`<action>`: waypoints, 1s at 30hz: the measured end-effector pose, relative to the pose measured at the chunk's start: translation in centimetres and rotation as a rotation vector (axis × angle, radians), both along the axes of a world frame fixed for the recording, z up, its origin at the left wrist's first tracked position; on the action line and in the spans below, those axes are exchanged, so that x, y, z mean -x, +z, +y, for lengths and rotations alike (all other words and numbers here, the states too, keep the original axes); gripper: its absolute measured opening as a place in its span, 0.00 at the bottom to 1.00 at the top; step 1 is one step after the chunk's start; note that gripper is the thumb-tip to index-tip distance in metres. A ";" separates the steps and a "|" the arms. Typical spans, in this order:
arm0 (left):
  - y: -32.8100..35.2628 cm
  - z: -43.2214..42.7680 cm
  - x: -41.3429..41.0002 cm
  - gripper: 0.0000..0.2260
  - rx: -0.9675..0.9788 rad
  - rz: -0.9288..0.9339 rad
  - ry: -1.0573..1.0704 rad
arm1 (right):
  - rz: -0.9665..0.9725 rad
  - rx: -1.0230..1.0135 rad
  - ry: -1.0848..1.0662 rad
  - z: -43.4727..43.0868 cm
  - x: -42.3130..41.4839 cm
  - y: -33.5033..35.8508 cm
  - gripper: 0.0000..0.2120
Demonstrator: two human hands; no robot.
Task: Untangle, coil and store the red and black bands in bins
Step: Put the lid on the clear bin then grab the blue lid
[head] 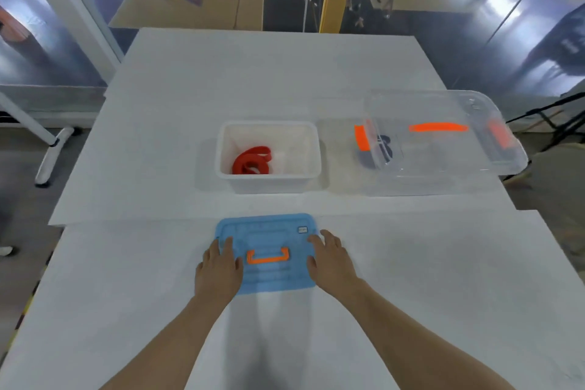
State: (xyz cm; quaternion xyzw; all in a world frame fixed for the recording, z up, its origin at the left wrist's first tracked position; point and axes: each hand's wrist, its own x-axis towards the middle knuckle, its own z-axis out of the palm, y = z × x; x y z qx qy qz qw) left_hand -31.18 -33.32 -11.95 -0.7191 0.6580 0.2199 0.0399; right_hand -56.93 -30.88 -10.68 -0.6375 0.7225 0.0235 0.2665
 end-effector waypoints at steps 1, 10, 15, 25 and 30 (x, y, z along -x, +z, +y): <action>-0.6 -0.1 -0.6 0.27 -0.039 0.009 0.002 | 0.003 -0.037 -0.027 -0.2 -0.3 -0.5 0.27; -2.7 -1.7 -0.4 0.34 -0.170 0.388 0.329 | -0.205 -0.100 -0.214 -0.2 -1.2 -3.3 0.25; -0.1 -1.1 -0.6 0.28 -0.056 0.563 0.401 | -0.273 0.058 -0.257 0.6 -1.0 -2.1 0.22; 6.7 -5.4 -0.5 0.28 0.349 0.657 0.223 | -0.346 0.448 -0.246 -5.6 -0.3 5.2 0.18; 9.5 -14.1 0.1 0.29 0.333 0.582 0.189 | -0.287 0.446 -0.198 -13.3 0.3 8.1 0.20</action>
